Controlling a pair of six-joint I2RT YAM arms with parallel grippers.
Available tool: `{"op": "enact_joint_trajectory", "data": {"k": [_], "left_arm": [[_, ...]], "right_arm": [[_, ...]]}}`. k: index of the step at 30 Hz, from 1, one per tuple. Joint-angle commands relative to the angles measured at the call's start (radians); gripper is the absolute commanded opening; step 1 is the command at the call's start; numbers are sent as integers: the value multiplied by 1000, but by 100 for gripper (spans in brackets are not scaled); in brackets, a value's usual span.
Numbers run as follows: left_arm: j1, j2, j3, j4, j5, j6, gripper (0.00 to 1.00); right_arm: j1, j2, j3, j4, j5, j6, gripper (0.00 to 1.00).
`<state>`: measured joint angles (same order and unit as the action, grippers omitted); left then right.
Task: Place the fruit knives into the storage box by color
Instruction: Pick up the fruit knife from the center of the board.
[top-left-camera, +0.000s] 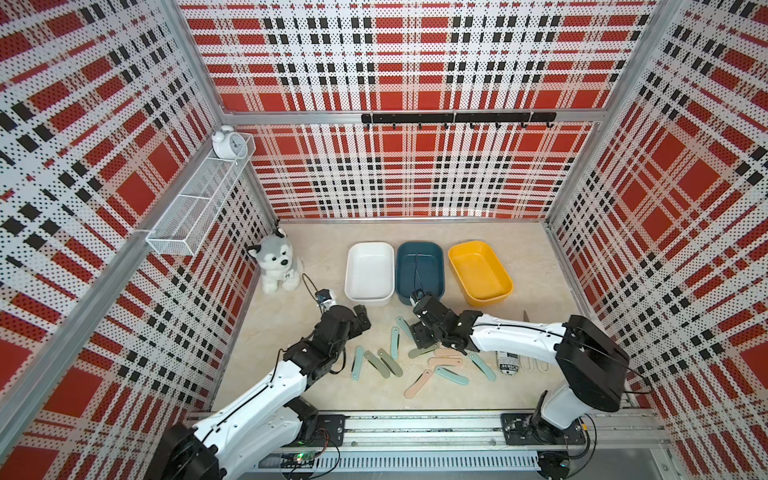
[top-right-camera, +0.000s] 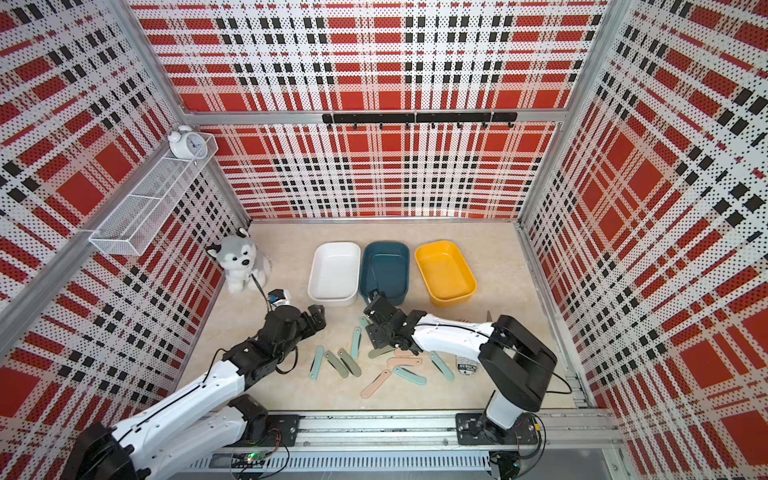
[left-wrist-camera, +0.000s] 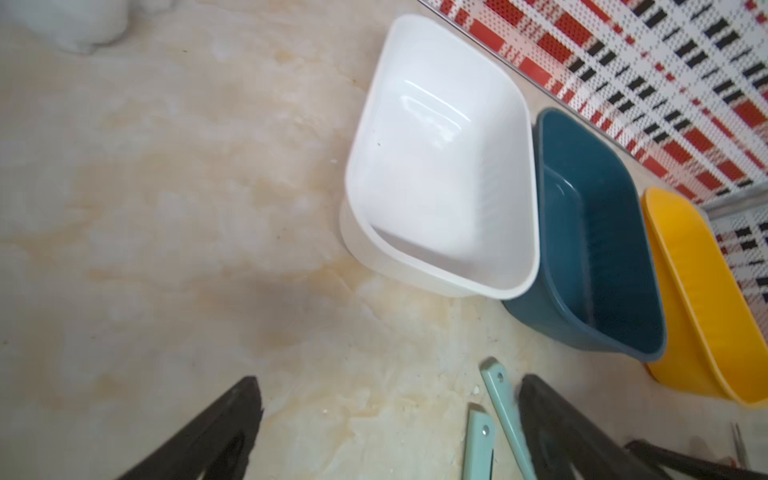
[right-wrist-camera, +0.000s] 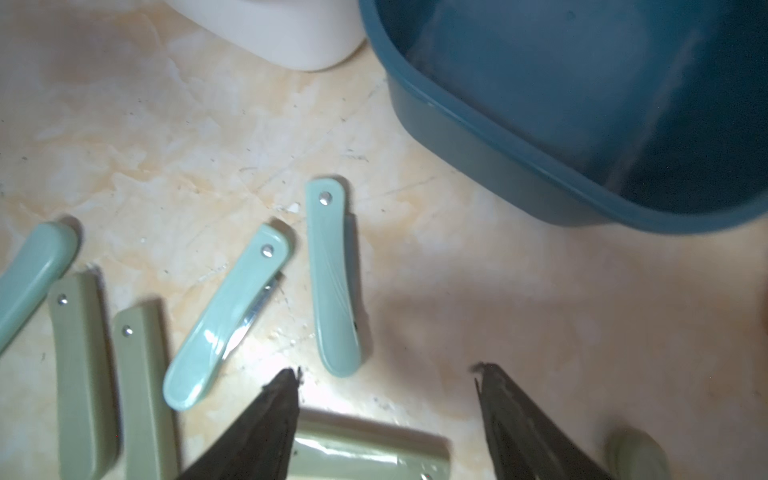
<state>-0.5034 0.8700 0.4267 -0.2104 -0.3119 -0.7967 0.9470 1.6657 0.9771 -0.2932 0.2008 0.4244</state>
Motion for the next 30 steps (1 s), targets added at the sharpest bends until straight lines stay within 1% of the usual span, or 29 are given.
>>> {"op": "enact_joint_trajectory", "data": {"k": [1,2,7,12,14,17,30], "left_arm": [[80,-20,3,-9,131,16,98],[92,-12,8,-15,137,20,98],[96,62,21,-2,178,24,99],[95,123,42,-1,184,37,98],[96,130,49,3,187,42,98],[96,127,53,12,187,48,98],[97,109,40,25,196,55,98]], "right_arm": [[8,56,71,5,-39,-34,67],[9,73,92,-3,-41,-41,65],[21,138,153,-41,-38,-60,62],[26,192,193,-79,-31,-62,50],[25,213,205,-93,-19,-68,49],[26,240,224,-113,-6,-78,45],[16,325,274,-133,-19,-72,43]]}}
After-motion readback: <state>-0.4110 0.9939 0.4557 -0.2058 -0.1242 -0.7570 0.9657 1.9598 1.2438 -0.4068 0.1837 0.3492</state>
